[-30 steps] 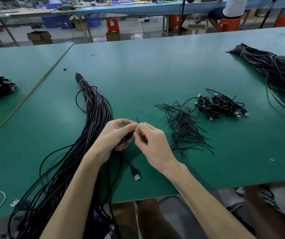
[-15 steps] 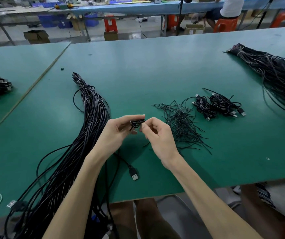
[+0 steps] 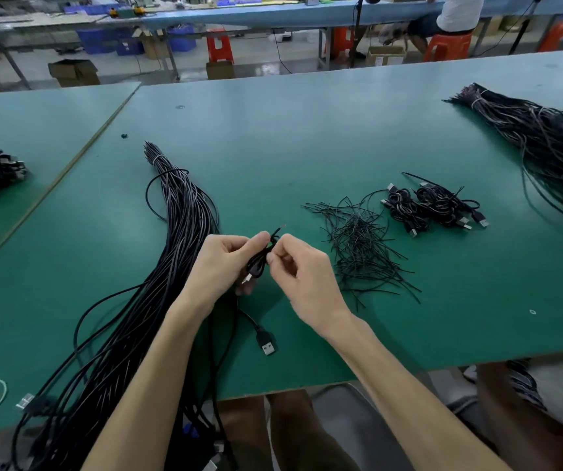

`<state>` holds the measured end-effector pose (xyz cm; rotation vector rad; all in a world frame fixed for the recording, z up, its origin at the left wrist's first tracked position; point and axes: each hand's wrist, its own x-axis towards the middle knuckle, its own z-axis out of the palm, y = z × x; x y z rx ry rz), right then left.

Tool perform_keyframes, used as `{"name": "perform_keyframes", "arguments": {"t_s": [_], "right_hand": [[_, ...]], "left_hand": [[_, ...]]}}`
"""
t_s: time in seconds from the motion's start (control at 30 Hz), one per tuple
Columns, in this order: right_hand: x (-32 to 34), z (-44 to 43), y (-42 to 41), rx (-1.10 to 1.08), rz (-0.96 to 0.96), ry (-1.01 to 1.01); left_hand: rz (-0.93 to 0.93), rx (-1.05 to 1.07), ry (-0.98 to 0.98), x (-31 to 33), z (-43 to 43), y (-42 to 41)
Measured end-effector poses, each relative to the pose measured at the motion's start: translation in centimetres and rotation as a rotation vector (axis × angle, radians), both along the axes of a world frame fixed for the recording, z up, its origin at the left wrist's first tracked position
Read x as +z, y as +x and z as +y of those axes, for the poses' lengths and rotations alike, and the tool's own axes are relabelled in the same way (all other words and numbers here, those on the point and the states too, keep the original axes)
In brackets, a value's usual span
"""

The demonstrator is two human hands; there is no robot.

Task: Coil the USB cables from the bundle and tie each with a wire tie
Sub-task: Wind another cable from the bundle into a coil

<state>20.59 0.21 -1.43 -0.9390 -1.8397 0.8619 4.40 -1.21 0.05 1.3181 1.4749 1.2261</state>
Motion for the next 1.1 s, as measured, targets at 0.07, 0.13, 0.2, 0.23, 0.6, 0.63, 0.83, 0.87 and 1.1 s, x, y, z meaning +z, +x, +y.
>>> {"name": "perform_keyframes", "arguments": {"t_s": [0.07, 0.13, 0.2, 0.23, 0.6, 0.63, 0.83, 0.87, 1.1], "right_hand": [[0.0, -0.2, -0.2, 0.001, -0.09, 0.103], [-0.2, -0.5, -0.4, 0.008, -0.177, 0.192], [-0.4, -0.6, -0.4, 0.004, -0.206, 0.24], [-0.4, -0.5, -0.4, 0.0, -0.194, 0.235], [-0.2, 0.4, 0.0, -0.091, 0.105, -0.086], [-0.3, 0.3, 0.0, -0.087, 0.131, -0.099], [-0.4, 0.3, 0.1, -0.055, 0.165, -0.135], [-0.4, 0.4, 0.1, -0.065, 0.16, -0.135], [-0.3, 0.8, 0.4, -0.173, 0.184, -0.249]], "left_hand": [[-0.017, 0.026, -0.076, -0.1, 0.0, -0.2], [-0.062, 0.034, -0.155, -0.1, 0.1, -0.3], [-0.083, 0.025, -0.164, 0.0, 0.0, -0.3], [-0.086, 0.017, -0.14, 0.1, 0.0, -0.3], [-0.121, -0.09, 0.064, -0.1, 0.0, 0.0], [-0.129, -0.072, 0.086, -0.2, 0.0, -0.1], [-0.153, -0.041, 0.123, -0.4, 0.1, 0.2], [-0.146, -0.04, 0.124, -0.3, 0.1, 0.2], [-0.06, -0.097, 0.139, -0.3, -0.1, 0.4]]}}
